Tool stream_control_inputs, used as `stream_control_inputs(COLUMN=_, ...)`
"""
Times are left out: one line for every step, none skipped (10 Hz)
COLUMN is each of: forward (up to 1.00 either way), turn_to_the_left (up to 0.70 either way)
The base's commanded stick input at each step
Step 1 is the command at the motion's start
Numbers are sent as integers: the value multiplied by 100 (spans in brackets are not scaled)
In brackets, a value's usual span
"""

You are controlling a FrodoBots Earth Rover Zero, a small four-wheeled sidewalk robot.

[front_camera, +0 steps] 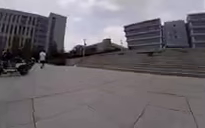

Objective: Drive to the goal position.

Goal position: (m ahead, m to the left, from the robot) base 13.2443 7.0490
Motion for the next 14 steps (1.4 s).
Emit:
stream_control_inputs(forward=70, turn_to_the_left=14)
stream_control_inputs(forward=70, turn_to_the_left=14)
stream_control_inputs(forward=70, turn_to_the_left=14)
stream_control_inputs(forward=70, turn_to_the_left=14)
stream_control_inputs(forward=70, turn_to_the_left=14)
stream_control_inputs(forward=70, turn_to_the_left=14)
stream_control_inputs(forward=70, turn_to_the_left=14)
stream_control_inputs(forward=70, turn_to_the_left=14)
stream_control_inputs(forward=70, turn_to_the_left=14)
stream_control_inputs(forward=70, turn_to_the_left=14)
stream_control_inputs(forward=70, turn_to_the_left=14)
stream_control_inputs(forward=70, turn_to_the_left=11)
stream_control_inputs(forward=70, turn_to_the_left=1)
stream_control_inputs(forward=70, turn_to_the_left=0)
